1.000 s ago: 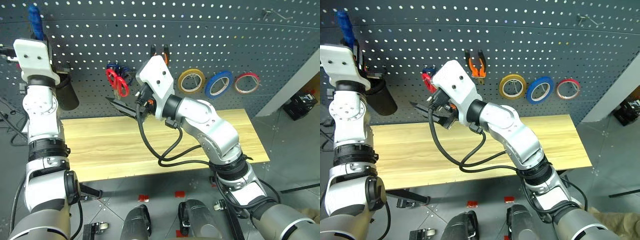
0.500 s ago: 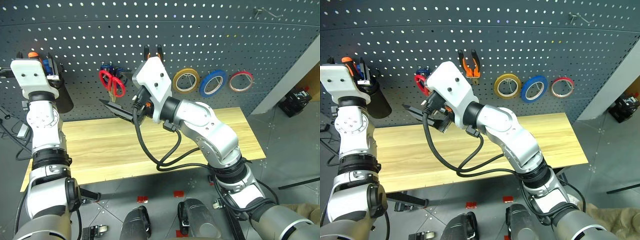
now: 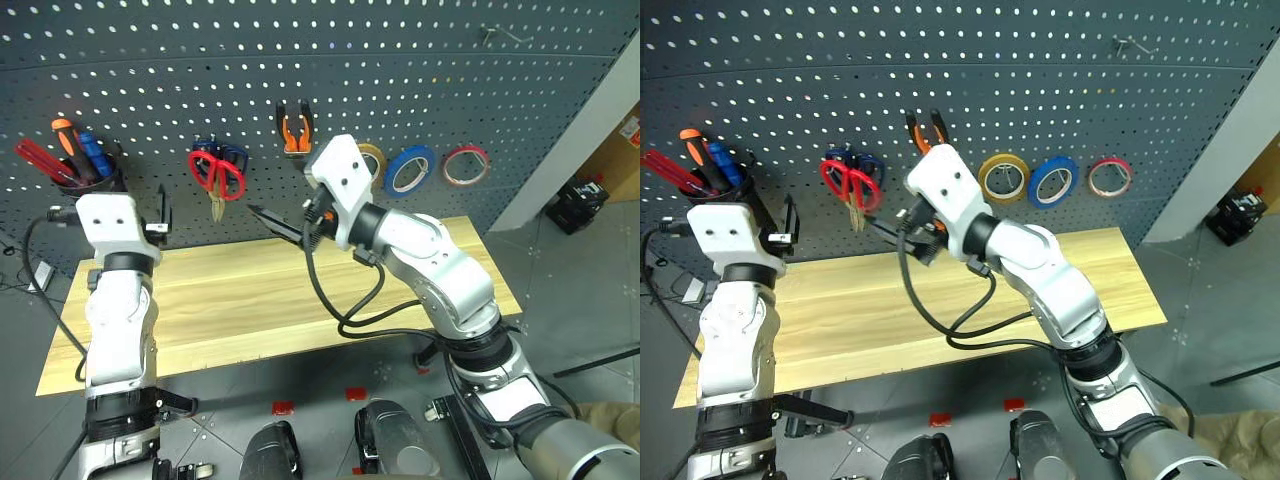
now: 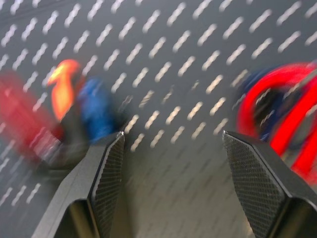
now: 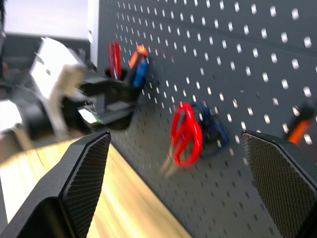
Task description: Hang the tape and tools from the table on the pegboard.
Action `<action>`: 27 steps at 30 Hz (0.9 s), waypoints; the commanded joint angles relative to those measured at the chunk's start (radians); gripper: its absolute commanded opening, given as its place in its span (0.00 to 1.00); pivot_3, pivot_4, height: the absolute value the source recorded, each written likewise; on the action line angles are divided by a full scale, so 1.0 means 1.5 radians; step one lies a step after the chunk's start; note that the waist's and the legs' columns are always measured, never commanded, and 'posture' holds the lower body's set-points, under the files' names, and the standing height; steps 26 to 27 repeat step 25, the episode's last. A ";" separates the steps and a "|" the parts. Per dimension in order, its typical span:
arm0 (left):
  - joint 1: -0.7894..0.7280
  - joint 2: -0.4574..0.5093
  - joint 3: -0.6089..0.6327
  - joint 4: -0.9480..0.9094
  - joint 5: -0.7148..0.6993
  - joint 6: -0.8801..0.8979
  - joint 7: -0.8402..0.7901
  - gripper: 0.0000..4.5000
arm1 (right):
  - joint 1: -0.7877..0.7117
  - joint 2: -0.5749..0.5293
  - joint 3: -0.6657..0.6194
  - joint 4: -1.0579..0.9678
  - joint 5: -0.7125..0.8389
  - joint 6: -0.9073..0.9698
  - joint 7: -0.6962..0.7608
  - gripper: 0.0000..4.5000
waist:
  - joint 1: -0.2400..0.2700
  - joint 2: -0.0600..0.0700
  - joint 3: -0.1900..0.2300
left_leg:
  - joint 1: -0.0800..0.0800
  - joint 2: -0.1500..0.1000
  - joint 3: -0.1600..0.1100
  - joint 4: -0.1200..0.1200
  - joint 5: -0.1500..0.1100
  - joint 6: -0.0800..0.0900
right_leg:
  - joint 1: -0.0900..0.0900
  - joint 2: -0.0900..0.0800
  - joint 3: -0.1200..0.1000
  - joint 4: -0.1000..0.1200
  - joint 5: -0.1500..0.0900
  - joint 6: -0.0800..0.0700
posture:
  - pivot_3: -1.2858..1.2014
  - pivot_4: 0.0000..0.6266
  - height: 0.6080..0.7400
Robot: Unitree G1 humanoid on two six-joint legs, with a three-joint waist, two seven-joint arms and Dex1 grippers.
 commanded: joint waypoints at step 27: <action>0.085 -0.059 0.040 0.002 -0.032 0.071 -0.037 0.74 | 0.230 -0.025 -0.247 0.486 -0.085 -0.403 -0.198 1.00 | 0.020 0.009 -0.076 | 0.005 0.000 0.000 0.004 -0.003 -0.002 | 0.006 0.001 0.001 -0.002 0.000 -0.001 | 0.45 0.00 1.00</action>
